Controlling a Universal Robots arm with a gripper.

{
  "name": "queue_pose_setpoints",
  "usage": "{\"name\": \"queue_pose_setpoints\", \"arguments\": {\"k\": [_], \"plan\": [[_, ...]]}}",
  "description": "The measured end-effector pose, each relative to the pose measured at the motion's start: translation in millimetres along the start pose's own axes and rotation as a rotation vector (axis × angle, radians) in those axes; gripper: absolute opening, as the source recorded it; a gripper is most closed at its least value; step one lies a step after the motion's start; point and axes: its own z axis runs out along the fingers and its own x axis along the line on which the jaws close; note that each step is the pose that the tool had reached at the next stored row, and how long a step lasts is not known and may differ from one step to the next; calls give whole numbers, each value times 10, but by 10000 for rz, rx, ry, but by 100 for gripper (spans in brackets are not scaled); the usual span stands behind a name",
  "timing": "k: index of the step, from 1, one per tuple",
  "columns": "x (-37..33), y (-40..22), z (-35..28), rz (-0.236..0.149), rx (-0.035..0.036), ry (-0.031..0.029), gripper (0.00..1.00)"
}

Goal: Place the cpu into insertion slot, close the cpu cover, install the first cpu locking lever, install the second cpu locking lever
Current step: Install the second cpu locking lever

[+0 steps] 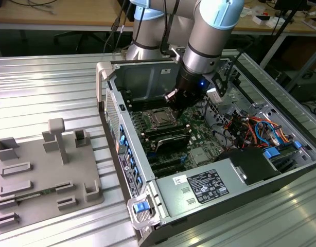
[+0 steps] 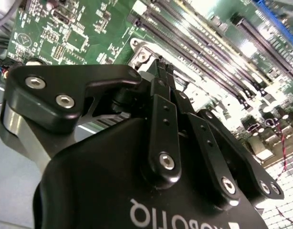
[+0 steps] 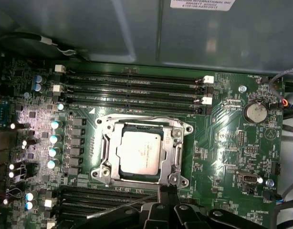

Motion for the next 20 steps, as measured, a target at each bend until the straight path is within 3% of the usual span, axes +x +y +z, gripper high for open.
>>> {"name": "queue_pose_setpoints", "arguments": {"k": [4, 8, 12, 15, 17, 20], "plan": [[112, -13, 13, -2, 0, 8, 11], [185, -89, 16, -3, -1, 28, 11], [287, -97, 20, -3, -2, 44, 11], [422, -85, 37, -2, -3, 52, 11], [601, -69, 58, -3, -4, 61, 11], [591, -70, 58, -3, -4, 63, 11]]}}
